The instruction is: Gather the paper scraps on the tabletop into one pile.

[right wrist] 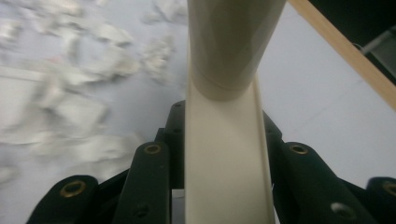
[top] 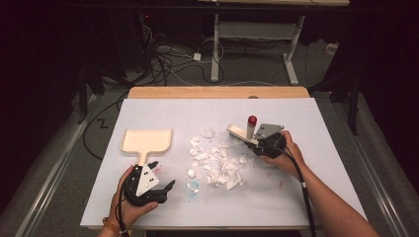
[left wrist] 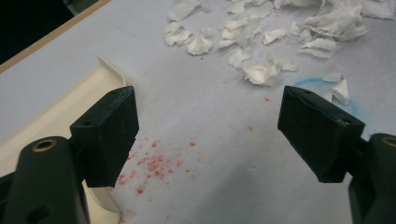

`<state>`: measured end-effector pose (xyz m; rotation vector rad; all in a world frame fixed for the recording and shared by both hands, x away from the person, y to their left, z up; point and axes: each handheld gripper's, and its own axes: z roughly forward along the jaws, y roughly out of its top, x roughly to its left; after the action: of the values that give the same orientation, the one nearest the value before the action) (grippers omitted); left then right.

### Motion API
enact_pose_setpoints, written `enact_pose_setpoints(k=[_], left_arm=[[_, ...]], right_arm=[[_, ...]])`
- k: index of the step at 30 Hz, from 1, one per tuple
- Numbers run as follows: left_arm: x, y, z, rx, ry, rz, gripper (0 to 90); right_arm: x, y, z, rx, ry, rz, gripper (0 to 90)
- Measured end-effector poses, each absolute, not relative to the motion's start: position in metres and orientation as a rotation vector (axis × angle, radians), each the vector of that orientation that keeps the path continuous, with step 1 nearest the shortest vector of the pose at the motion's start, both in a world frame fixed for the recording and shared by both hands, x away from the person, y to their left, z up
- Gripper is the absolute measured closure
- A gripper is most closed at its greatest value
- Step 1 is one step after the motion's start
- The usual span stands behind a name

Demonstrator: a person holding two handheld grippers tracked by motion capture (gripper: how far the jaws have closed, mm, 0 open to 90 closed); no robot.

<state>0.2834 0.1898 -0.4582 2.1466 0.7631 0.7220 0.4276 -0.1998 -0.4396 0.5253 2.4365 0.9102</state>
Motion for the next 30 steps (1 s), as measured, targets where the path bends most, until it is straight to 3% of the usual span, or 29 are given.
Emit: enact_pose_setpoints(k=[12, 25, 30], left_arm=[[0.281, 0.189, -0.456, 2.13, 0.76, 0.72, 19.7], [0.283, 0.185, -0.459, 2.144, 0.765, 0.701, 19.7], [0.282, 0.185, -0.459, 2.154, 0.763, 0.699, 19.7]], right_arm=[[0.368, -0.185, -0.437, 0.373, 2.499, 0.912, 67.6], [0.384, -0.203, -0.4, 0.444, 2.399, 1.017, 67.7], [0.409, -0.197, -0.389, 0.454, 2.355, 1.003, 67.7]])
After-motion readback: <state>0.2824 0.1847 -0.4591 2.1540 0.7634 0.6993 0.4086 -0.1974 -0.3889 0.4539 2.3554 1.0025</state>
